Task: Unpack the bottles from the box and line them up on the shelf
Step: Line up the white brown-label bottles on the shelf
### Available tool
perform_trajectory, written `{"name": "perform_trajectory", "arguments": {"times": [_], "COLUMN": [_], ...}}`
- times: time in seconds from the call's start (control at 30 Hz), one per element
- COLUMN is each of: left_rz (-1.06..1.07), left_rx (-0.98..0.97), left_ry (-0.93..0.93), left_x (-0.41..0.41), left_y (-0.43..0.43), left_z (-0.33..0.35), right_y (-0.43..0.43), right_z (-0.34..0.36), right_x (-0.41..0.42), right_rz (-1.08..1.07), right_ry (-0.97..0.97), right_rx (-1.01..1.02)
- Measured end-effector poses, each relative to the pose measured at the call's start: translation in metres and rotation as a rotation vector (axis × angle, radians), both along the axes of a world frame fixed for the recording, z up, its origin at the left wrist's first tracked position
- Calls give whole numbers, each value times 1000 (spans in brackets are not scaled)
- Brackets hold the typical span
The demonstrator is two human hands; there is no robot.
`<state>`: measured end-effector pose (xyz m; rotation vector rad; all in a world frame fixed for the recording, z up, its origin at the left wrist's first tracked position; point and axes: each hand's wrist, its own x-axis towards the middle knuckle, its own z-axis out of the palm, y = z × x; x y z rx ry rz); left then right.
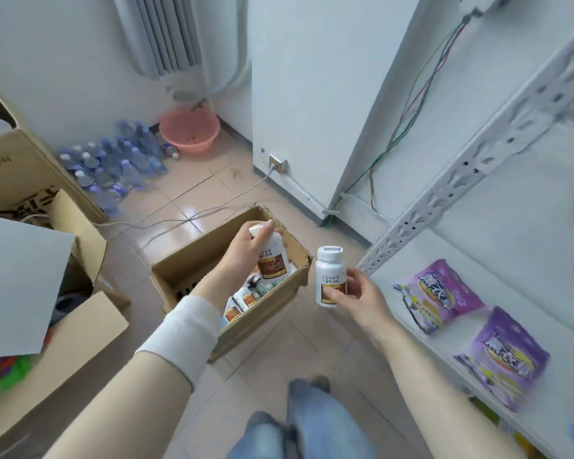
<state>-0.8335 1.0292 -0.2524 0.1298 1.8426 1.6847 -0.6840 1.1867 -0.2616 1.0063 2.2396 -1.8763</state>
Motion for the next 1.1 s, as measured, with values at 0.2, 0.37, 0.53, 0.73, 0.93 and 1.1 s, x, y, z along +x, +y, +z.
{"name": "perform_trajectory", "arguments": {"times": [0.2, 0.37, 0.53, 0.73, 0.93, 1.1], "left_rz": [-229, -361, -463, -547, -590, -626], "left_rx": [106, 239, 328, 354, 363, 361], "left_ry": [60, 214, 399, 518, 584, 652], "left_x": [41, 79, 135, 182, 190, 166], "left_y": [40, 94, 160, 255, 333, 402], "left_z": [80, 140, 207, 260, 296, 320], "right_y": [23, 60, 108, 174, 234, 287], "right_z": [74, 131, 185, 241, 282, 311], "right_x": [59, 114, 186, 254, 263, 235], "right_rz": [-136, -249, -318, -336, -366, -389], "right_ry": [157, 266, 391, 500, 517, 496], "right_rx": [46, 93, 132, 201, 305, 401]}}
